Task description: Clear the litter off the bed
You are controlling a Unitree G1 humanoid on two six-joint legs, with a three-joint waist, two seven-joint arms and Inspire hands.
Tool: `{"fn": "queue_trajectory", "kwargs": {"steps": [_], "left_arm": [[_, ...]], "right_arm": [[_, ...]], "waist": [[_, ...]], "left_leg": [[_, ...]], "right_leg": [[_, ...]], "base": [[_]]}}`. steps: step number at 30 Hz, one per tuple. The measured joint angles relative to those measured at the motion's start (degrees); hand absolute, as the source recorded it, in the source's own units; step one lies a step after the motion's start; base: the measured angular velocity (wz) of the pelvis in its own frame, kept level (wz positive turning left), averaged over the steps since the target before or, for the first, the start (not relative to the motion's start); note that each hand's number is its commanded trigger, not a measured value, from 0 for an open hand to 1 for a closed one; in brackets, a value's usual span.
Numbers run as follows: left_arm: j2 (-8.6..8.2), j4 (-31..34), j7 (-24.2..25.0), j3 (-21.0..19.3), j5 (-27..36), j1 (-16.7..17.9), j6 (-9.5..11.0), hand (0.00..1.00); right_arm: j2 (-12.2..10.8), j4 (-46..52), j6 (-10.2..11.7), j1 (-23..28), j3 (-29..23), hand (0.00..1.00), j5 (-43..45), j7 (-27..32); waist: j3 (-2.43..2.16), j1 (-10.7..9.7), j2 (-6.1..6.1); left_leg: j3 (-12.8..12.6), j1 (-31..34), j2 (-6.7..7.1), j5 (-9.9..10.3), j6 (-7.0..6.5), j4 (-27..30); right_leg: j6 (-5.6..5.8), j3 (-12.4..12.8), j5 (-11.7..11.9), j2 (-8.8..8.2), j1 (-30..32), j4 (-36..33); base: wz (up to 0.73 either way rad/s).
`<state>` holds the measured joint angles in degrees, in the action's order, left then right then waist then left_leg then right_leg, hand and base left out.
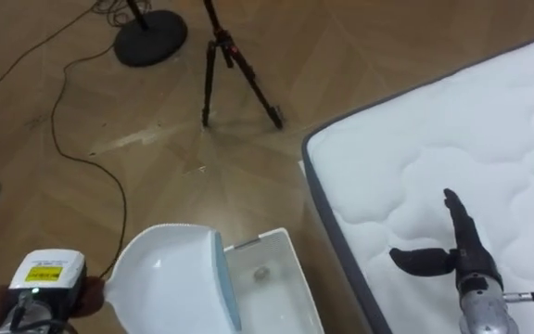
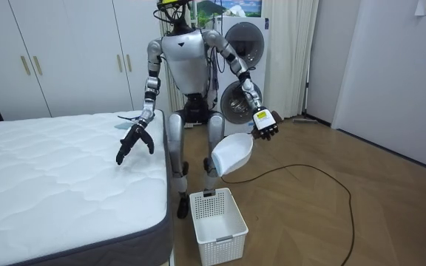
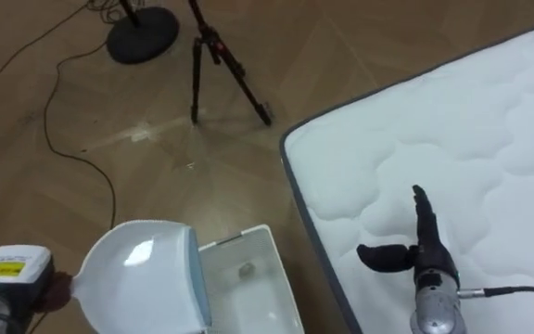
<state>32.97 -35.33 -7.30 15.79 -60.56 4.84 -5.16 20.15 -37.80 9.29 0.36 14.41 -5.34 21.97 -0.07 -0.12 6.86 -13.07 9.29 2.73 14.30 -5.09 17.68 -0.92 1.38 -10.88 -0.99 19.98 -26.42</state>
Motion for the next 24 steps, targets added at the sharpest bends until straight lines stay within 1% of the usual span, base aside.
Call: {"fn": "queue_trajectory", "kwargs": {"steps": [1,3,4,6,7,8,9,10,11,12,13,14,15,16,17,18,19,20,21,22,23,24], "left_arm": [[-0.11,0.0,0.0,0.01,0.2,-0.05,0.41,1.0],[-0.54,0.0,0.0,-0.01,0.31,-0.33,0.47,1.0],[-0.93,-0.05,0.02,-0.1,0.3,-0.31,0.46,1.0],[-1.19,-0.04,0.11,-0.11,0.53,-0.16,0.46,1.0],[-1.54,0.14,0.4,-0.57,0.9,0.15,0.46,1.0],[-2.57,1.36,0.65,-2.84,0.91,1.72,0.43,1.0],[-3.03,1.97,0.68,-3.91,1.08,2.47,0.44,1.0],[-3.48,2.59,0.81,-4.9,1.3,2.78,0.53,1.0],[-3.48,2.89,0.79,-5.79,1.31,2.74,0.91,1.0],[-3.6,2.89,0.72,-6.6,1.51,2.71,1.12,1.0],[-3.97,2.77,0.52,-8.32,2.08,2.78,1.03,1.0],[-4.95,2.58,0.46,-9.57,2.51,2.81,0.26,1.0],[-5.58,2.59,0.38,-10.07,2.56,2.75,-0.04,1.0],[-6.86,2.6,-0.11,-10.56,2.83,2.69,-0.73,1.0],[-7.69,2.6,-0.49,-10.5,4.72,2.75,-1.29,1.0],[-7.88,2.6,-0.82,-10.5,5.56,2.76,-1.49,1.0],[-7.99,2.59,-1.14,-10.44,7.36,2.51,-1.92,1.0],[-8.37,2.52,-1.17,-10.43,8.71,2.62,-2.11,1.0],[-8.65,2.46,-1.17,-10.42,8.87,2.9,-2.13,1.0],[-9.28,2.35,-1.17,-10.43,9.32,3.72,-2.16,1.0],[-9.66,1.63,-1.2,-10.43,9.65,4.09,-1.94,1.0],[-9.69,1.34,-1.22,-10.43,10.1,4.34,-1.89,1.0]], "right_arm": [[0.0,0.51,-0.1,0.01,-0.02,0.0,0.54,-0.01],[0.0,1.22,-0.26,0.22,-0.12,0.0,0.91,-0.27],[-0.01,2.43,-0.73,0.99,-0.19,0.0,1.13,-0.98],[-0.1,3.33,-0.95,1.69,-0.18,0.0,1.2,-2.07],[-0.09,4.37,-1.92,2.05,-0.61,0.0,1.59,-2.93],[-0.09,5.73,-2.66,2.11,-1.13,0.0,1.82,-3.9],[-0.09,6.58,-3.01,2.19,-1.44,0.0,1.85,-4.22],[-0.1,7.72,-3.14,2.58,-2.21,0.0,1.84,-4.57],[-0.12,7.93,-3.3,2.54,-2.19,0.0,1.9,-4.78],[-0.13,8.33,-3.68,2.58,-2.19,0.0,1.87,-5.06],[-0.23,9.54,-4.82,2.6,-2.13,0.0,1.85,-5.58],[-0.24,10.12,-5.52,2.64,-2.11,0.0,1.85,-5.94],[-0.09,10.06,-5.71,2.63,-2.13,0.0,1.85,-5.91],[0.21,9.78,-5.82,2.56,-2.15,0.0,1.84,-5.89],[0.12,9.67,-5.83,2.43,-2.04,0.0,1.28,-5.86],[-0.08,9.67,-5.82,2.32,-1.91,0.0,1.09,-5.84],[-0.55,9.64,-5.82,2.11,-1.48,0.0,0.64,-5.82],[-0.54,9.66,-5.82,2.06,-0.97,0.0,-0.19,-5.9],[-0.51,9.66,-5.82,1.98,-0.9,0.0,-0.34,-5.91],[-0.47,9.65,-5.82,1.82,-0.89,0.0,-0.95,-5.91],[-0.38,9.53,-5.78,1.9,-0.93,0.0,-0.99,-5.99],[-0.34,9.53,-5.76,2.01,-0.94,0.0,-0.96,-6.12]], "waist": [[-0.04,-0.38,-0.23],[0.12,-0.26,-0.62],[0.23,-0.2,-0.91],[0.28,-0.07,-1.32],[0.29,0.54,-1.59],[0.32,0.91,-1.65],[0.33,0.92,-1.67],[0.38,0.92,-1.78],[0.34,1.34,-1.91],[0.35,1.91,-1.97],[0.36,3.34,-1.86],[0.4,4.26,-2.1],[0.4,4.79,-2.26],[0.45,6.13,-2.6],[0.56,6.79,-3.43],[0.54,6.85,-3.85],[0.65,6.77,-4.98],[0.67,6.7,-5.71],[0.67,6.9,-5.81],[0.66,6.88,-5.57],[0.61,6.59,-5.18],[0.56,6.43,-4.98]], "left_leg": [[-0.13,-0.03,-0.07,0.01,-0.02,-0.02],[-0.82,-0.63,-0.21,0.0,-0.04,-0.29],[-1.41,-1.38,-0.33,0.09,-0.12,-0.59],[-2.65,-2.52,-0.57,0.2,-0.13,-1.25],[-4.35,-3.37,-0.79,0.28,-0.1,-1.93],[-6.2,-3.91,-1.12,0.42,0.01,-2.19],[-7.15,-4.07,-1.27,0.58,0.02,-2.19],[-8.78,-4.3,-1.51,0.63,0.01,-2.19],[-10.77,-4.42,-2.17,0.66,0.03,-2.33],[-12.14,-4.57,-2.61,0.66,0.04,-2.57],[-16.32,-4.93,-4.03,0.69,0.08,-4.18],[-20.01,-5.7,-4.4,0.65,0.19,-5.28],[-21.68,-6.43,-4.4,0.64,0.21,-5.95],[-25.37,-8.15,-4.25,0.63,0.23,-6.86],[-27.71,-8.95,-3.94,0.69,0.32,-6.7],[-27.95,-8.92,-3.84,0.85,0.59,-6.29],[-28.61,-8.65,-3.83,0.93,0.84,-5.69],[-27.83,-8.5,-3.98,0.85,0.99,-5.11],[-25.61,-8.4,-4.03,0.84,0.99,-4.77],[-19.24,-8.36,-4.16,0.75,1.16,-4.34],[-14.51,-8.77,-4.39,0.64,1.33,-4.25],[-13.55,-9.0,-4.59,0.62,1.4,-4.26]], "right_leg": [[0.08,0.11,0.26,0.07,-0.16,0.39],[0.09,0.25,0.53,0.26,-0.14,0.81],[0.1,0.48,0.58,0.54,-0.62,0.97],[-0.06,0.21,0.77,0.94,-1.12,1.15],[-0.26,-0.08,1.09,0.98,-1.05,1.27],[-0.52,-0.14,1.76,1.18,-0.94,1.82],[-0.64,-0.15,1.98,1.32,-0.72,1.86],[-0.72,-0.19,2.68,1.66,-0.54,2.29],[-0.99,-0.4,4.22,2.3,-0.65,3.98],[-1.26,-1.07,5.27,2.54,-0.77,5.22],[-1.99,-5.88,7.31,2.61,-1.59,7.03],[-1.66,-11.81,4.74,0.74,-1.86,2.99],[-1.52,-13.67,2.75,-0.54,-2.51,0.4],[-0.42,-16.26,-0.56,-3.66,-4.74,-3.03],[1.52,-17.84,-2.55,-6.58,-7.52,-3.21],[2.25,-18.59,-3.09,-7.7,-8.52,-2.28],[2.83,-18.98,-3.55,-8.05,-9.27,0.6],[2.66,-18.84,-3.49,-7.7,-9.41,2.26],[2.45,-18.44,-3.29,-7.28,-9.61,3.13],[2.09,-17.17,-2.02,-6.16,-10.21,4.79],[1.87,-17.01,-0.63,-5.11,-11.52,6.96],[1.77,-17.17,0.01,-4.69,-12.18,8.03]], "base": [[-0.13],[-0.18],[-0.25],[-0.37],[-0.75],[-0.85],[-0.84],[-0.83],[-0.91],[-1.22],[-1.35],[-1.31],[-1.25],[-1.27],[-1.21],[-0.87],[-0.69],[-0.75],[-0.96],[-0.97],[-0.86],[-0.61]]}}
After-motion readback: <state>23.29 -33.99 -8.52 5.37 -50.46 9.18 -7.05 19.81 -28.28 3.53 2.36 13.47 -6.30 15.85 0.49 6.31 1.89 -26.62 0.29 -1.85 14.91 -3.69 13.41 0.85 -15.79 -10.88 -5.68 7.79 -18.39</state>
